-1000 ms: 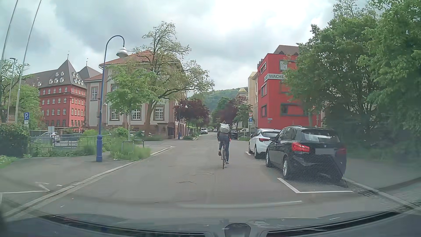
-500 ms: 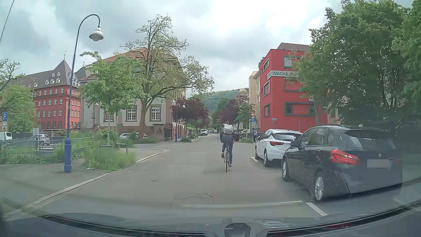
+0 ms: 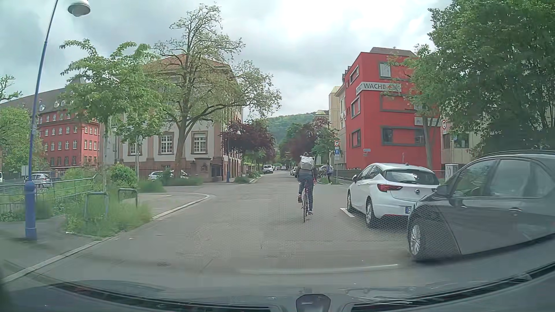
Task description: Follow the waypoints while adhering to traffic rules and regulations
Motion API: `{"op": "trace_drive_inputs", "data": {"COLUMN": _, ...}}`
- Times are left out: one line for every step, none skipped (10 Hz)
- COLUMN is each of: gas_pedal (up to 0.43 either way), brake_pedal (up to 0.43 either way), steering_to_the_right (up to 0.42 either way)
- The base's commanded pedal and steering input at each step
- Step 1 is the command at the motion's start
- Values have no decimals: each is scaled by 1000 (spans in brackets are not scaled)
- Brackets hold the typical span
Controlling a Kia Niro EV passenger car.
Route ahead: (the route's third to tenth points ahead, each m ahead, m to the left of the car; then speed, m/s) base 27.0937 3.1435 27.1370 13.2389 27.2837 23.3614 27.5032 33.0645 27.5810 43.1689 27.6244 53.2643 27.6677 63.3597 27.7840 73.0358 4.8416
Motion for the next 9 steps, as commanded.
{"op": "trace_drive_inputs", "data": {"gas_pedal": 0, "brake_pedal": 104, "steering_to_the_right": 4}}
{"op": "trace_drive_inputs", "data": {"gas_pedal": 0, "brake_pedal": 98, "steering_to_the_right": 1}}
{"op": "trace_drive_inputs", "data": {"gas_pedal": 0, "brake_pedal": 91, "steering_to_the_right": -1}}
{"op": "trace_drive_inputs", "data": {"gas_pedal": 0, "brake_pedal": 61, "steering_to_the_right": 0}}
{"op": "trace_drive_inputs", "data": {"gas_pedal": 0, "brake_pedal": 37, "steering_to_the_right": -1}}
{"op": "trace_drive_inputs", "data": {"gas_pedal": 0, "brake_pedal": 24, "steering_to_the_right": -3}}
{"op": "trace_drive_inputs", "data": {"gas_pedal": 0, "brake_pedal": 18, "steering_to_the_right": -2}}
{"op": "trace_drive_inputs", "data": {"gas_pedal": 0, "brake_pedal": 6, "steering_to_the_right": 2}}
{"op": "trace_drive_inputs", "data": {"gas_pedal": 0, "brake_pedal": 6, "steering_to_the_right": 2}}
